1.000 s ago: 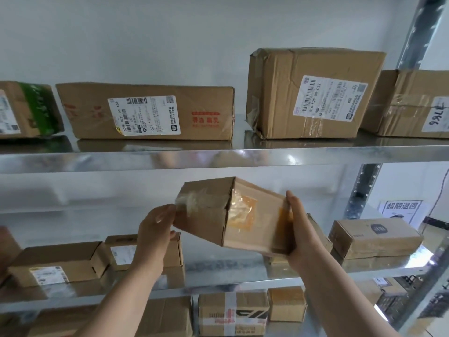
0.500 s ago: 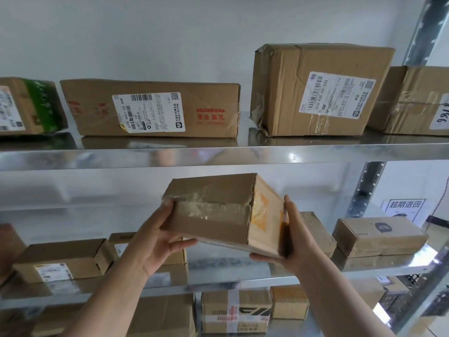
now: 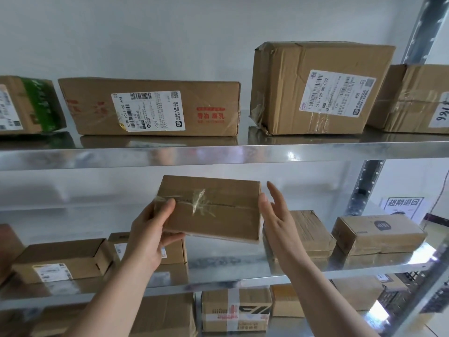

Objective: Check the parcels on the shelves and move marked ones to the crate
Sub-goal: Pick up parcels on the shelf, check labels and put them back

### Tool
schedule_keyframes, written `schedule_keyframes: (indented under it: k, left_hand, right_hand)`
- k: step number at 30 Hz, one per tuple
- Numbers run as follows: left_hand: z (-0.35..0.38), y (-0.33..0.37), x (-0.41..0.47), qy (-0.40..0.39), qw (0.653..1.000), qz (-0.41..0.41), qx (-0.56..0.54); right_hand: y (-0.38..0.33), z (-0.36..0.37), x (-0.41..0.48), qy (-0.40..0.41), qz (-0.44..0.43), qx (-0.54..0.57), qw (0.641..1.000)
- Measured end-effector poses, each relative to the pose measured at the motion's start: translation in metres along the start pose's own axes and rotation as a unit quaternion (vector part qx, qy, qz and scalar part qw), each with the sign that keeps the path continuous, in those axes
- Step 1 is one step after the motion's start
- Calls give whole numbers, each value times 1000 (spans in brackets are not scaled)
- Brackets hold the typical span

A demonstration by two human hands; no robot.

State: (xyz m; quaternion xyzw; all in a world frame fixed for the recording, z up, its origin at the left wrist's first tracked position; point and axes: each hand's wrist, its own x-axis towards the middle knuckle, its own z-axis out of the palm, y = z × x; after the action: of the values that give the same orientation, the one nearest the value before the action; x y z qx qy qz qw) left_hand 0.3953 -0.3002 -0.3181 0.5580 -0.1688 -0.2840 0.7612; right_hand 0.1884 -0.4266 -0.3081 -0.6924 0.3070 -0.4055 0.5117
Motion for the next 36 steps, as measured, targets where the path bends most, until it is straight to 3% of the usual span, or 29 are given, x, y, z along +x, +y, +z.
schedule_keyframes:
  k: [3,7,9,12,16,24,27,30,33,36]
  left_hand:
    - [5,-2,-3,7,999,31,40]
    - [15,-11,-11,-7,989,102,107]
    - [19,-13,-15,4,981,131,141]
    - [29,-17,-23,21,951,201,233]
    - [46,-26,-39,31,907,299,294]
    - [39,-24,-33,5,868,359,342]
    - [27,-18,-23,49,891,333,306]
    - [13,-14,-12,51,937,257,232]
    - [-6,-14,1,-8,967,161,195]
    - [-16,-12,3,-93,971,104,196]
  right_hand:
    - [-7,0,-3,-49,-63,-132,988]
    - [-20,12,-6,-99,-140,-428,887]
    - [-20,19,-8,-110,-142,-490,853]
    - [-18,29,-11,-105,-124,-517,840]
    - [-13,44,-14,-69,-124,-494,858]
    - [10,34,-7,-21,-154,-381,911]
    - [15,23,-5,-38,-154,-327,931]
    - [19,9,-2,-49,-140,-266,952]
    - [27,-3,3,-74,-135,-184,971]
    - [28,-15,3,-121,-96,-99,983]
